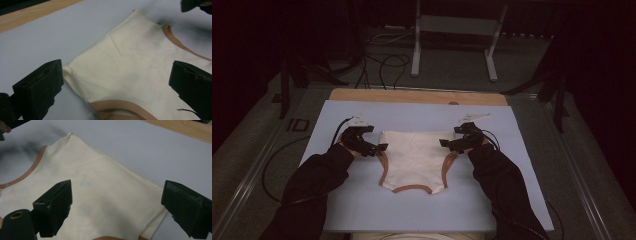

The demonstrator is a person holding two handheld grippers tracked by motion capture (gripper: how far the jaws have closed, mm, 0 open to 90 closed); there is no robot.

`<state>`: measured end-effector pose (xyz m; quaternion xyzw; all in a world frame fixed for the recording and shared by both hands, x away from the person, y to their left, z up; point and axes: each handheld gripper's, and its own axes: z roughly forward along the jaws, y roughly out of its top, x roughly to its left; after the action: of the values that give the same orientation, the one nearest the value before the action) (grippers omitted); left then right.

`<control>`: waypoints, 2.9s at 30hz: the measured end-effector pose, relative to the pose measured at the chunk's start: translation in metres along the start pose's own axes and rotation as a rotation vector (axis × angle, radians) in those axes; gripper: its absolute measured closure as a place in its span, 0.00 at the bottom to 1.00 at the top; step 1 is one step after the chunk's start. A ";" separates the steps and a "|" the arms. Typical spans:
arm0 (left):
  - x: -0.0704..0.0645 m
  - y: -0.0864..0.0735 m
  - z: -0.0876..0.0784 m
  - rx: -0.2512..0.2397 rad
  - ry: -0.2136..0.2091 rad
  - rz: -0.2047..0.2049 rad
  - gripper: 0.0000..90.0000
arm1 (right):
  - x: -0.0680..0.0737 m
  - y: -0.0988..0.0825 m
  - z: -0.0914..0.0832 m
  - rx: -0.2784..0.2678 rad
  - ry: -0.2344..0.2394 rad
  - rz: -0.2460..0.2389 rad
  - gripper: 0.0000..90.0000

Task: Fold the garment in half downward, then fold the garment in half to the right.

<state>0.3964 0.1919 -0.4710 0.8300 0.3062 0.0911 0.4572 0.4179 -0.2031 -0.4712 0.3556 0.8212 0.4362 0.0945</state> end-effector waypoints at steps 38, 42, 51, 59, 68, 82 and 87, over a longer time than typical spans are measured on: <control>-0.063 -0.018 -0.035 -0.081 -0.089 0.176 0.00 | 0.037 0.032 0.014 -0.060 0.091 -0.070 0.11; -0.072 -0.020 -0.032 -0.083 -0.094 0.209 0.00 | 0.042 0.043 0.026 -0.057 0.102 -0.082 0.11; -0.076 -0.031 -0.020 -0.007 -0.131 0.225 0.00 | 0.050 0.057 0.047 -0.049 0.130 -0.088 0.11; -0.082 -0.040 -0.006 0.078 -0.192 0.298 0.00 | 0.061 0.060 0.071 -0.021 0.166 -0.097 0.11; -0.081 -0.050 0.008 0.189 -0.195 0.355 0.08 | 0.069 0.063 0.093 0.011 0.189 -0.106 0.11; -0.078 -0.052 0.024 0.247 -0.140 0.417 0.36 | 0.074 0.064 0.106 0.031 0.200 -0.102 0.12; -0.076 -0.048 0.028 0.224 -0.100 0.405 0.50 | 0.076 0.067 0.111 0.033 0.201 -0.102 0.12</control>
<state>0.3279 0.1464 -0.5167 0.9236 0.1186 0.1051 0.3491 0.4475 -0.0562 -0.4737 0.2694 0.8505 0.4509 0.0279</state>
